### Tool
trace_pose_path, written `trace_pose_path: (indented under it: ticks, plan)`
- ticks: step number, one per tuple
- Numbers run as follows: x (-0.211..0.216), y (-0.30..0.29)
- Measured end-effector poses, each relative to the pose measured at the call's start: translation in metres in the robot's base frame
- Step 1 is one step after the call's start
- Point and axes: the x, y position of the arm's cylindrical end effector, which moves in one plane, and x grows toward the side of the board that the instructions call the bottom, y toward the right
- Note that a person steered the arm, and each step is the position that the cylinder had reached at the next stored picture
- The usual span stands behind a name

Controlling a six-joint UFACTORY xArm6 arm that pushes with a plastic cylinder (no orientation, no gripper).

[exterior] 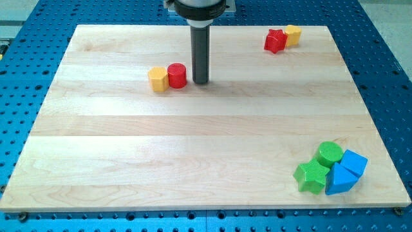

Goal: Push the heart towards the red star

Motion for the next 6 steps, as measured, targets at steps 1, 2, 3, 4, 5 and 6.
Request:
trace_pose_path:
  ticks: [1,2,3,4,5,6]
  plan:
    - [-0.028,0.102]
    - [-0.077,0.185]
    - [-0.122,0.243]
    - [-0.146,0.233]
    - [-0.136,0.153]
    - [-0.115,0.074]
